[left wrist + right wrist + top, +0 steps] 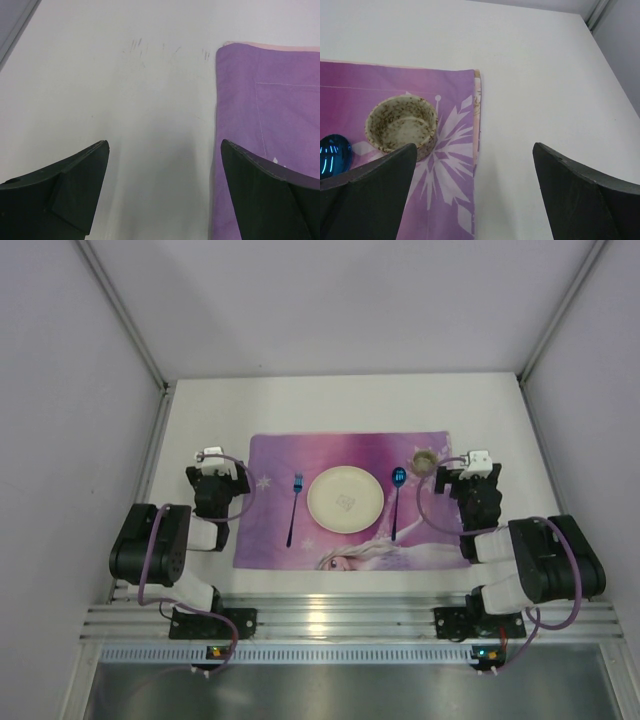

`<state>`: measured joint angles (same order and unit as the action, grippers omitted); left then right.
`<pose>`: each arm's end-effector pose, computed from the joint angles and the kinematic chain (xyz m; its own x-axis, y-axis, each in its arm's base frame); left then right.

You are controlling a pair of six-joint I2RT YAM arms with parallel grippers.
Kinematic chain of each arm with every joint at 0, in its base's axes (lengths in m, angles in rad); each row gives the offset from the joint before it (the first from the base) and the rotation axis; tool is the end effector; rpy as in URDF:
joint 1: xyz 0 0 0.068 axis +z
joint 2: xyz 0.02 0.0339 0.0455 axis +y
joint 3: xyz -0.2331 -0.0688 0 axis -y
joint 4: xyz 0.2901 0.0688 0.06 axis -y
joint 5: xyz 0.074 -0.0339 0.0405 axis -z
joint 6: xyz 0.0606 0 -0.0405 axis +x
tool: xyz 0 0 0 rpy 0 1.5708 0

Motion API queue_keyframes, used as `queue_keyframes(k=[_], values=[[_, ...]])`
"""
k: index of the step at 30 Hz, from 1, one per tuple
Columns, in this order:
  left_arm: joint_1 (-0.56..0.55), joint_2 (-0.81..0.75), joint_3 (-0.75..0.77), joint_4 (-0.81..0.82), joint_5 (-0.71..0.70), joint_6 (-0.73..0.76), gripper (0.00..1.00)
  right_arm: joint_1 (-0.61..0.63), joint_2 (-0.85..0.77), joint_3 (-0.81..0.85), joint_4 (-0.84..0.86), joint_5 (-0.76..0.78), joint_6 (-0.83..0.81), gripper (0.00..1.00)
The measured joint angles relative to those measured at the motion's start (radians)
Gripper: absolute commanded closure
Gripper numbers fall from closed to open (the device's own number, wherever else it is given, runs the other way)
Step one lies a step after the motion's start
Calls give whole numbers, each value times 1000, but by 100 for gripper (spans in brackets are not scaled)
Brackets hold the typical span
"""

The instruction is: Set the dinner table for one person

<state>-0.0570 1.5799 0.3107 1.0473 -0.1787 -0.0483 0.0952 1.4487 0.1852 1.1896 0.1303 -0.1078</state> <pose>0.2961 -0.0061 0.0580 -0.2138 -0.0354 -0.9762 -0.1275 0.9918 -0.0080 0.2698 0.0179 0.0766 -0.0768 -0.1145 -0.9904 0.0266 0.9928 -0.1168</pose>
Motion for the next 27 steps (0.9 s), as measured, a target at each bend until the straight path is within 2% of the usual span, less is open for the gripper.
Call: queue_keyframes(k=[22,27], values=[[0,0,0,0,0,0,2,-1,0,0,-1,-2,4,0],[0,0,0,0,0,0,2,-36,0,29,-34,-11,31,0]])
